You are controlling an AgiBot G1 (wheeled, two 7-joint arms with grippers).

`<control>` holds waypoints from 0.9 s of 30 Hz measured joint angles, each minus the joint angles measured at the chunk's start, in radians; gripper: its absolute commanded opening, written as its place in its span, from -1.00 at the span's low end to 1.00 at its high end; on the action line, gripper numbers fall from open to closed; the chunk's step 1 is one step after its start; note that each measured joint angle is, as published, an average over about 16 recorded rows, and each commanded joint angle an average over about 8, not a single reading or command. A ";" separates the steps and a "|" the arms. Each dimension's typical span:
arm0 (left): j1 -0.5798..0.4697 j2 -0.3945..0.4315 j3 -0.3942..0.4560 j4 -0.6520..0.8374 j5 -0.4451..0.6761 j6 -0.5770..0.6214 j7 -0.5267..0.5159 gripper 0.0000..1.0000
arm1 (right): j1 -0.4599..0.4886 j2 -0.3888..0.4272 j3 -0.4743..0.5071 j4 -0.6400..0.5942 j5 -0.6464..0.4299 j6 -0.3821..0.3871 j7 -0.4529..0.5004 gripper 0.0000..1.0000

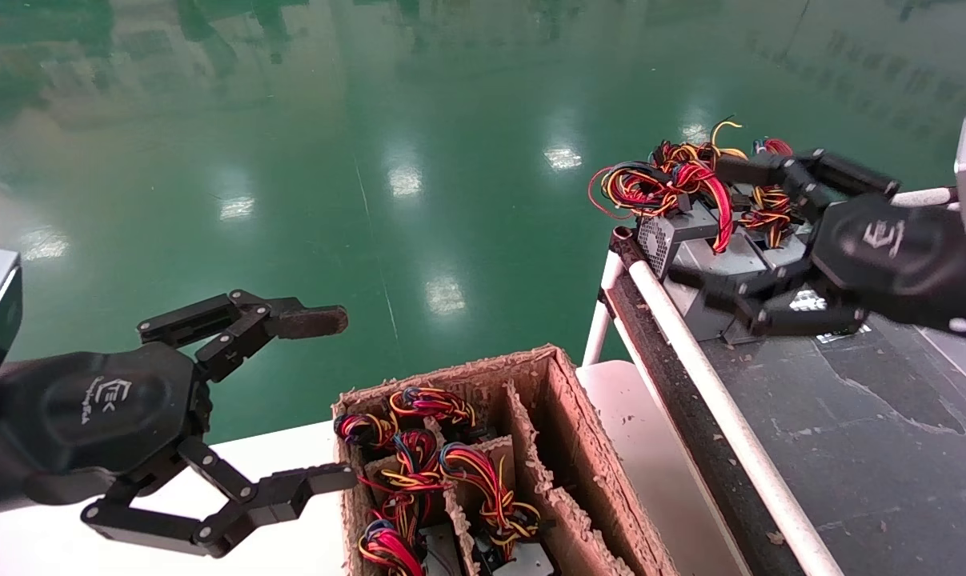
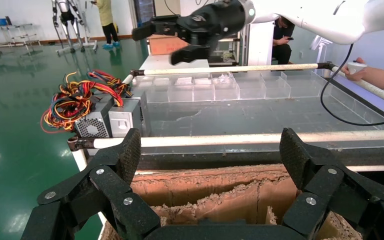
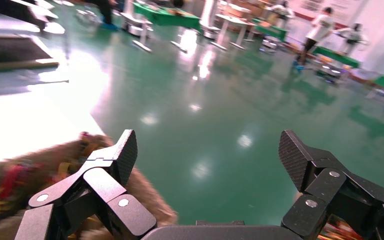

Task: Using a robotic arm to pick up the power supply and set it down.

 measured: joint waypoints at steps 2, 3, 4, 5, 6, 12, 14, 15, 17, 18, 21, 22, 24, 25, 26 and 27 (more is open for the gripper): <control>0.000 0.000 0.000 0.000 0.000 0.000 0.000 1.00 | -0.029 0.007 0.001 0.044 0.022 -0.007 0.025 1.00; 0.000 0.000 0.000 0.000 0.000 0.000 0.000 1.00 | -0.043 0.011 0.001 0.067 0.034 -0.010 0.038 1.00; 0.000 0.000 0.000 0.000 0.000 0.000 0.000 1.00 | -0.057 0.015 0.001 0.089 0.045 -0.013 0.051 1.00; 0.000 0.000 0.000 0.000 0.000 0.000 0.000 1.00 | -0.072 0.018 0.001 0.111 0.056 -0.017 0.063 1.00; 0.000 0.000 0.000 0.000 0.000 0.000 0.000 1.00 | -0.086 0.022 0.002 0.134 0.067 -0.020 0.076 1.00; 0.000 0.000 0.000 0.000 0.000 0.000 0.000 1.00 | -0.169 0.043 0.004 0.263 0.132 -0.039 0.149 1.00; 0.000 0.000 0.000 0.000 0.000 0.000 0.000 1.00 | -0.194 0.049 0.004 0.302 0.152 -0.046 0.170 1.00; 0.000 0.000 0.000 0.000 0.000 0.000 0.000 1.00 | -0.205 0.052 0.004 0.320 0.160 -0.048 0.180 1.00; 0.000 0.000 0.000 0.000 0.000 0.000 0.000 1.00 | -0.225 0.057 0.005 0.350 0.176 -0.053 0.196 1.00; 0.000 0.000 0.000 0.000 0.000 0.000 0.000 1.00 | -0.233 0.059 0.005 0.363 0.182 -0.055 0.202 1.00; 0.000 0.000 0.000 0.000 0.000 0.000 0.000 1.00 | -0.252 0.064 0.006 0.392 0.197 -0.060 0.218 1.00; 0.000 0.000 0.000 0.000 0.000 0.000 0.000 1.00 | -0.256 0.066 0.006 0.399 0.201 -0.061 0.221 1.00; 0.000 0.000 0.000 0.000 0.000 0.000 0.000 1.00 | -0.261 0.067 0.006 0.407 0.205 -0.062 0.225 1.00; 0.000 0.000 0.000 0.000 0.000 0.000 0.000 1.00 | -0.262 0.067 0.006 0.409 0.206 -0.063 0.225 1.00; 0.000 0.000 0.000 0.000 0.000 0.000 0.000 1.00 | -0.263 0.068 0.006 0.410 0.207 -0.063 0.226 1.00; 0.000 0.000 0.000 0.000 0.000 0.000 0.000 1.00 | -0.264 0.068 0.006 0.412 0.208 -0.063 0.227 1.00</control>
